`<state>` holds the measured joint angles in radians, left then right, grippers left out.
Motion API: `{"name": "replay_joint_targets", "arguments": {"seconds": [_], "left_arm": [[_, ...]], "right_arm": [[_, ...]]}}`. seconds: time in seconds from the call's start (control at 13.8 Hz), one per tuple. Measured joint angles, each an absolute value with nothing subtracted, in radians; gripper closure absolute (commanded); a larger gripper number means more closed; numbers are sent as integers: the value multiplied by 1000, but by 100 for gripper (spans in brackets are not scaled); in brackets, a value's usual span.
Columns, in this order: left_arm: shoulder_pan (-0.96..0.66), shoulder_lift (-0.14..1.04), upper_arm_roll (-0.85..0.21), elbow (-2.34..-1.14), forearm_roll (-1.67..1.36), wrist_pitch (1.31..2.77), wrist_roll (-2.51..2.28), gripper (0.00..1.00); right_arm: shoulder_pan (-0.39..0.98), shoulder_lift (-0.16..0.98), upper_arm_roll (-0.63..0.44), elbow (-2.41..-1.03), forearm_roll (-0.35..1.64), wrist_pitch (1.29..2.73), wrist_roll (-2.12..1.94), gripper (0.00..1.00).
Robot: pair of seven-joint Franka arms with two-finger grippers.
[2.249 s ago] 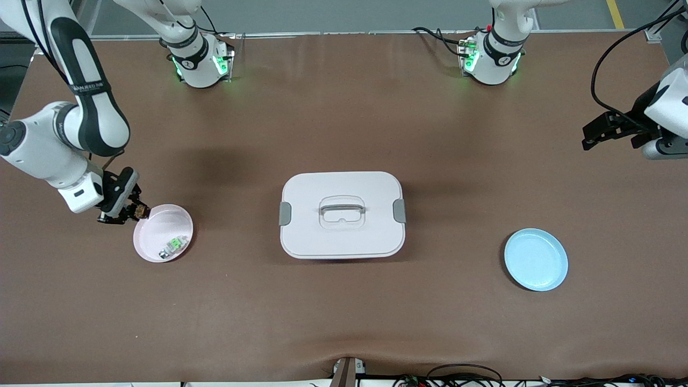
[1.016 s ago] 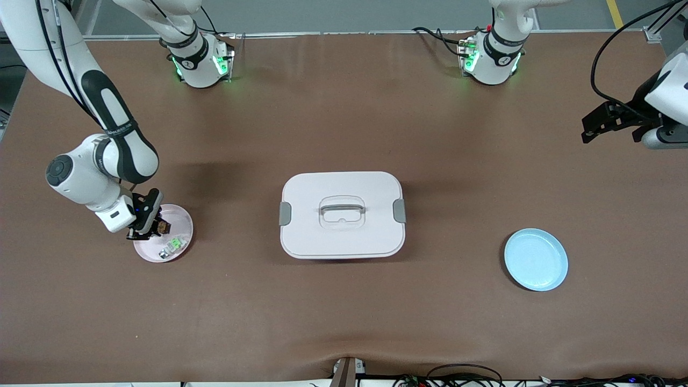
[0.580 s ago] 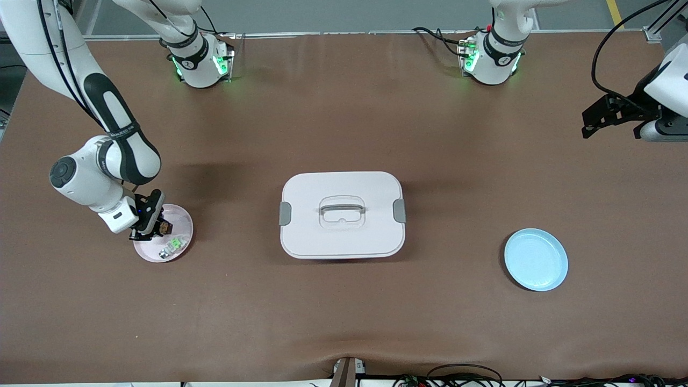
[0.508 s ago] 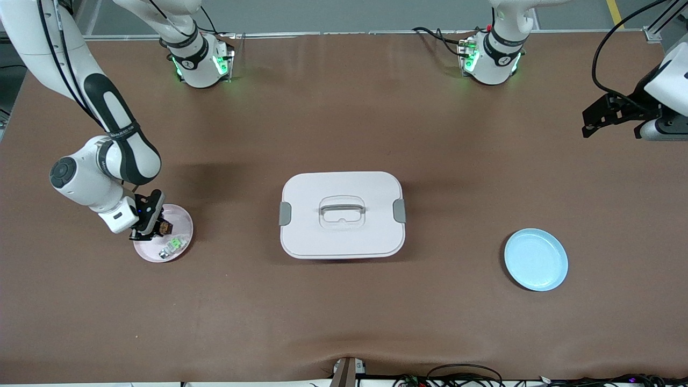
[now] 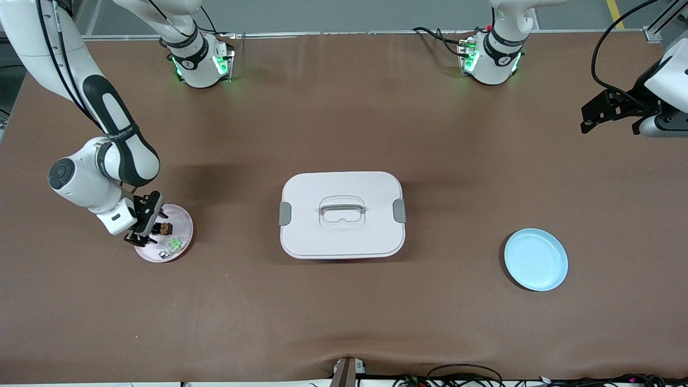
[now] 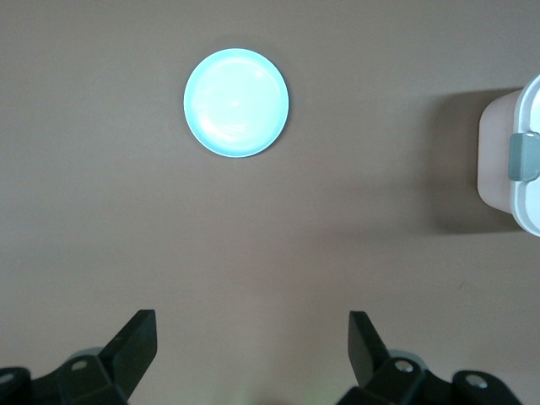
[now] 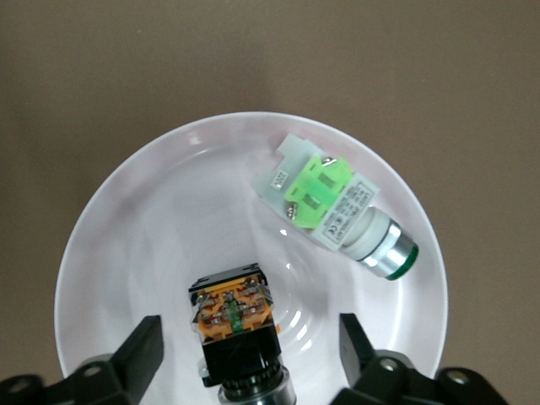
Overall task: Transfer orange switch to right arm and place
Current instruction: 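Open the right gripper and lift it off the plate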
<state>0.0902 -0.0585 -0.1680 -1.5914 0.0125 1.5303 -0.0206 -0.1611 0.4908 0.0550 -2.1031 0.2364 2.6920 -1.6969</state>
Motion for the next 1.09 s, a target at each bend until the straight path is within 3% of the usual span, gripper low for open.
{"name": "replay_joint_targets", "arguments": {"seconds": [0.58,0.87,1.09], "left_arm": [[90,-61,-168,-1592,12,1526,-21,0],[90,-61,-168,-1593,12,1525,-21,0],[90,-61,-168,-1594,12,1525,-21,0]], "right_arm": [[-162,402,24,-1893,214,2261,-1425,0],[-165,352,1,-1827,137,2183,-1238,0],[-159,316,5,-1763,72,2041,-1045,0]]}}
